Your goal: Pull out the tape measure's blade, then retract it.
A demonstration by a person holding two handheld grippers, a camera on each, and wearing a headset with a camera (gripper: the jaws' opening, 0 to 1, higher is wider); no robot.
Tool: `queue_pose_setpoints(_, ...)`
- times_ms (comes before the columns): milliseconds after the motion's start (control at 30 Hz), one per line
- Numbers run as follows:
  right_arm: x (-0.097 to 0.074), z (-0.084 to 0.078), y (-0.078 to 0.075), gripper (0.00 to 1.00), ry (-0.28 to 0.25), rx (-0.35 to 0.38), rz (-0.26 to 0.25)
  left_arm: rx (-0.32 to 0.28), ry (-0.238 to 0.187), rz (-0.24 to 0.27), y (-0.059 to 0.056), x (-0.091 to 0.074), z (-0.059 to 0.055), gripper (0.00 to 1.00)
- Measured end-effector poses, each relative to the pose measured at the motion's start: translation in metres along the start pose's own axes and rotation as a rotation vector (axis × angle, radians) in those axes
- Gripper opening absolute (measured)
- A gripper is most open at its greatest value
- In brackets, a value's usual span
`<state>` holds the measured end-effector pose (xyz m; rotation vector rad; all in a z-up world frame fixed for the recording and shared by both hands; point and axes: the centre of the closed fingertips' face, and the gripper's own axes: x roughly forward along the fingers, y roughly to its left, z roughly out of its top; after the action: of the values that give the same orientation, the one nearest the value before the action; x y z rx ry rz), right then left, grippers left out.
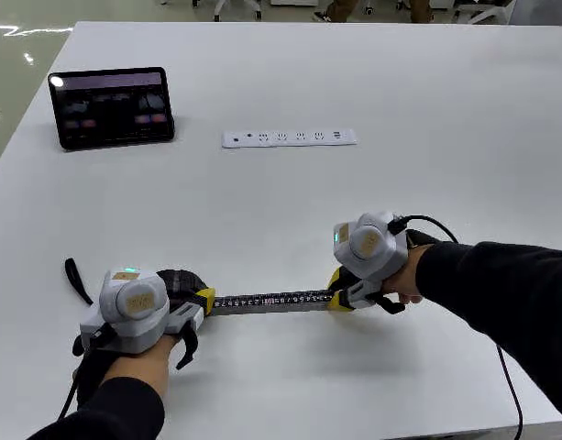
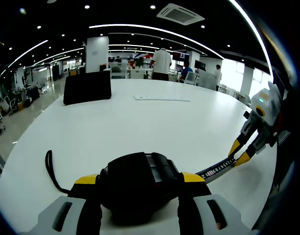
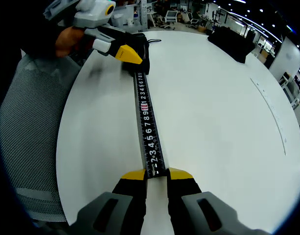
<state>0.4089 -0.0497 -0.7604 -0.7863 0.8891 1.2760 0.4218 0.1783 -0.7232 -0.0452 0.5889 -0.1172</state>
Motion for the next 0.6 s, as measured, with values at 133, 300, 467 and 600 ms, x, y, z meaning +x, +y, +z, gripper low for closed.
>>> queue_pose_setpoints(133, 0.001, 0.002, 0.000, 0.11, -0.004, 0.001, 0.000, -0.002, 0.000, 0.000, 0.000, 0.000, 0.000, 0.59)
queue_pose_setpoints(300, 0.003, 0.006, 0.001, 0.11, -0.016, -0.006, 0.000, -0.003, 0.000, 0.000, 0.000, 0.000, 0.000, 0.59)
queue_pose_setpoints(467, 0.006, 0.011, 0.002, 0.11, -0.027, -0.003, 0.003, -0.007, 0.002, -0.002, 0.001, 0.001, 0.000, 0.59)
queue_pose_setpoints(600, 0.007, 0.014, 0.003, 0.11, -0.028, -0.006, 0.006, -0.008, 0.003, -0.003, 0.001, 0.000, 0.000, 0.59)
